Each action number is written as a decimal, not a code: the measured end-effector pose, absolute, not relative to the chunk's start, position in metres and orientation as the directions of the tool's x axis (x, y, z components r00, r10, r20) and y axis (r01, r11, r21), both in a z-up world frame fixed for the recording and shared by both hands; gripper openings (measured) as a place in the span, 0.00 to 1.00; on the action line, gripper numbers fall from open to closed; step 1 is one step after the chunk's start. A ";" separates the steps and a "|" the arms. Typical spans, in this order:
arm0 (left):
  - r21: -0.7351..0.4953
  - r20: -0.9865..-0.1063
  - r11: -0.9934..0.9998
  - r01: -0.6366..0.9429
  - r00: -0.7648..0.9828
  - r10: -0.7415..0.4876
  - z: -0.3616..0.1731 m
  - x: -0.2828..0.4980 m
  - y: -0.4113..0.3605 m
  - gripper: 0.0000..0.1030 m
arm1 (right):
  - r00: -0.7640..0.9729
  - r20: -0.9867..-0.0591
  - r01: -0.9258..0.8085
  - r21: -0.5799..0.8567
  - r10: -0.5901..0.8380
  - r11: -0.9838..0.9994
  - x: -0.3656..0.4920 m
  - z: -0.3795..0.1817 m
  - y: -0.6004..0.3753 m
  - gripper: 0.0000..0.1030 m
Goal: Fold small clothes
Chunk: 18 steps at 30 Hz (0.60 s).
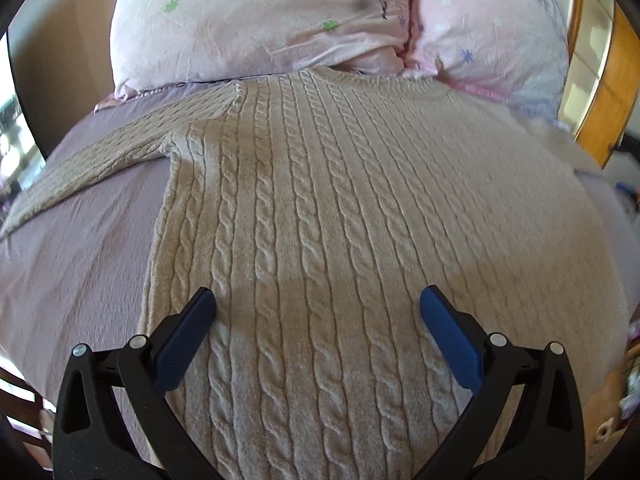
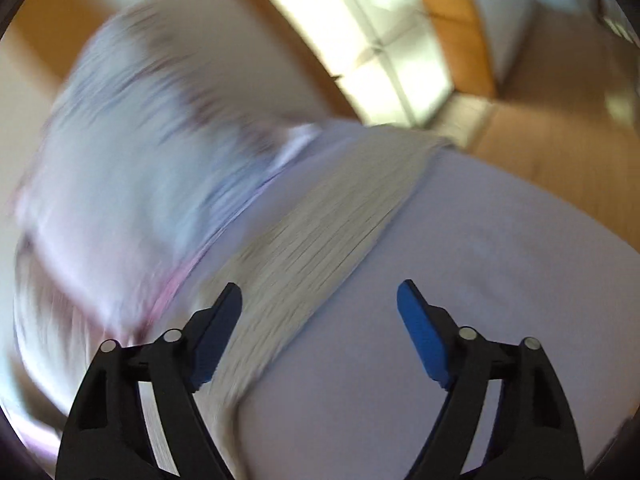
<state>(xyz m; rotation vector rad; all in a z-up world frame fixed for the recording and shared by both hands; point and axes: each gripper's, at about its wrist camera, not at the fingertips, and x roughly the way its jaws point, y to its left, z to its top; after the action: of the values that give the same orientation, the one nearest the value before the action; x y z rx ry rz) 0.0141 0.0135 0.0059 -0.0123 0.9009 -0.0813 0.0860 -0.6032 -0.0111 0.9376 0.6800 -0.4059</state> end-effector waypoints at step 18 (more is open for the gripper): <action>-0.389 -0.559 0.899 -0.201 0.827 -0.057 0.049 0.043 0.188 0.98 | 0.872 -0.470 0.431 0.601 -0.138 0.673 0.133 0.047 -0.562 0.07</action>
<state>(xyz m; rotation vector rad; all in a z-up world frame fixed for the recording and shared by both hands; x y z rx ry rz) 0.0433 0.1876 0.0492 -0.4527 0.5967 0.0790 0.1327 -0.5620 0.0471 0.7712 0.4081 -0.3305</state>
